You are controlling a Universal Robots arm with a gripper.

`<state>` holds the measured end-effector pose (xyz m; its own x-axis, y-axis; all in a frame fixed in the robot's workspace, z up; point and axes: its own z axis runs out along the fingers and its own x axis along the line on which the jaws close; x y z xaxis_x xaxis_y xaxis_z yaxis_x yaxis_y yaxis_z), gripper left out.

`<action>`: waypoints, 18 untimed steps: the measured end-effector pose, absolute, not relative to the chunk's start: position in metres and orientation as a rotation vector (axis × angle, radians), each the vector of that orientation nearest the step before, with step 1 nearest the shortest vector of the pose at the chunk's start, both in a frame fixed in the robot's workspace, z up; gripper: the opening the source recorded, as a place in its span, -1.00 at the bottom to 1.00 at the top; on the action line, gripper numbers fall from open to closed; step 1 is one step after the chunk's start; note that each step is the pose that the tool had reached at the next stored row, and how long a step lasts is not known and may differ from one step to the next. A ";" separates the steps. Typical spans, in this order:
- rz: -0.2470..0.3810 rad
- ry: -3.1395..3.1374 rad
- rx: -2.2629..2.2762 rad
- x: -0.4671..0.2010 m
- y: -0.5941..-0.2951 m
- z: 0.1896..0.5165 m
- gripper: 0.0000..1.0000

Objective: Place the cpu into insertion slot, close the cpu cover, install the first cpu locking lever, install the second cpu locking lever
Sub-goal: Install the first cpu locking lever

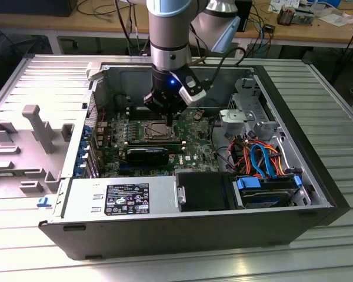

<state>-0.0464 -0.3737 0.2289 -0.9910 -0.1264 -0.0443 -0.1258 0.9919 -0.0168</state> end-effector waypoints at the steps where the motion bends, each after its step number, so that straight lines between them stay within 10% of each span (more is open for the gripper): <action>1: -0.040 3.091 -0.191 -0.046 -0.374 0.230 -0.79; 18: -0.106 3.103 -0.022 -0.044 -0.374 0.241 -0.79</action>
